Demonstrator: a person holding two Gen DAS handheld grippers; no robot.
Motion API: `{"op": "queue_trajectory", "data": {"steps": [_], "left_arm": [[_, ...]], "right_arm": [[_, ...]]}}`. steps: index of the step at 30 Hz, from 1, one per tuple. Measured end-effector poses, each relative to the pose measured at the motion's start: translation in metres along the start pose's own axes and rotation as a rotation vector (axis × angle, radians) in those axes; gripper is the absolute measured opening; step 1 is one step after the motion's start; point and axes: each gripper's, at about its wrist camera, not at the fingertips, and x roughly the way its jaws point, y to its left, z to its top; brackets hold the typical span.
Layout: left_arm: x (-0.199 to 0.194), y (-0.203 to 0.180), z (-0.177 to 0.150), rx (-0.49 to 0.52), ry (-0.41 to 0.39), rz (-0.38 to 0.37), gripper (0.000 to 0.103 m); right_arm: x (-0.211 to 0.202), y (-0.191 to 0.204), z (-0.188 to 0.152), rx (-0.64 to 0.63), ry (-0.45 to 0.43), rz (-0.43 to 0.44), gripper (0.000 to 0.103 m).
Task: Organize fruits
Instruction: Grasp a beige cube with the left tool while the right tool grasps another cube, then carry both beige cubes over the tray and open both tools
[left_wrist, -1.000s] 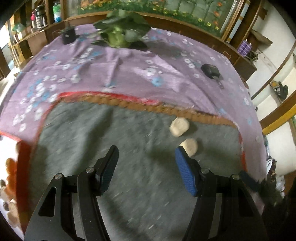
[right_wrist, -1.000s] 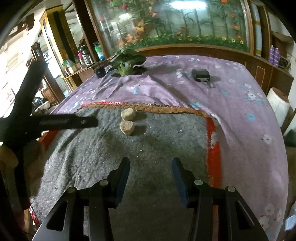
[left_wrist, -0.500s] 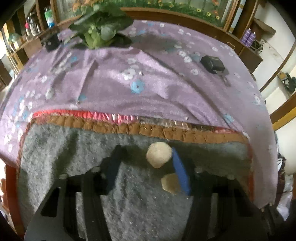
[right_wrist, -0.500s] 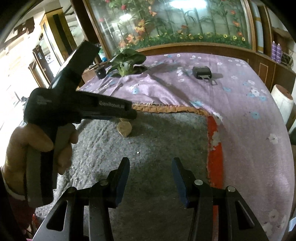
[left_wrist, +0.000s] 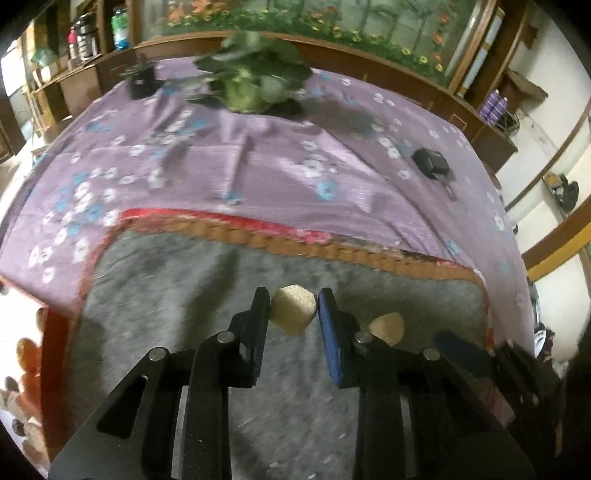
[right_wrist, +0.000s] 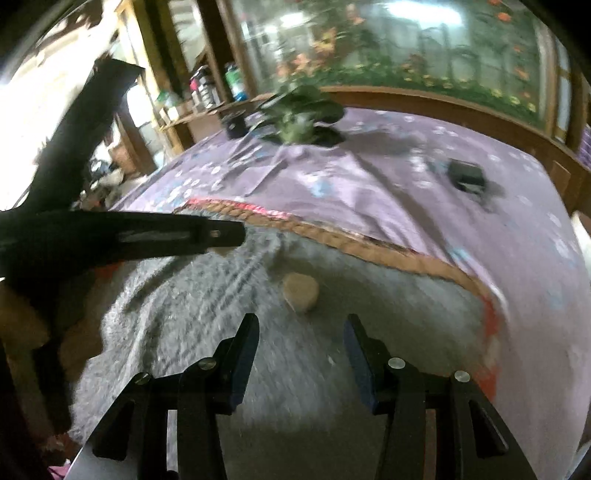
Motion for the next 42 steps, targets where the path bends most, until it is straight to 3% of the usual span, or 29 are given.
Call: {"op": "queue_trajectory", "data": {"steps": [2, 3, 4, 7, 17, 26, 42], "left_arm": [[-0.007, 0.006, -0.005, 0.001, -0.009, 0.015, 0.026], [-0.009, 0.009, -0.007, 0.005, -0.013, 0.022, 0.026], [-0.011, 0.011, -0.01, 0.007, -0.017, 0.029, 0.026], [-0.017, 0.02, -0.018, 0.006, -0.025, 0.045, 0.026], [-0.047, 0.05, -0.046, 0.0, -0.076, 0.109, 0.026], [-0.088, 0.091, -0.072, -0.031, -0.137, 0.19, 0.026], [-0.129, 0.179, -0.108, -0.158, -0.165, 0.286, 0.026]], "right_arm": [[0.015, 0.006, 0.008, -0.044, 0.015, -0.014, 0.046], [0.021, 0.009, 0.01, -0.067, 0.024, -0.025, 0.04], [0.026, 0.01, 0.011, -0.083, 0.032, -0.041, 0.024], [0.034, 0.01, 0.009, -0.106, 0.04, -0.075, 0.024], [-0.001, 0.037, -0.005, -0.063, -0.004, -0.032, 0.024], [-0.017, 0.114, -0.007, -0.147, -0.047, 0.058, 0.023], [0.0, 0.225, -0.001, -0.279, -0.031, 0.192, 0.023]]}}
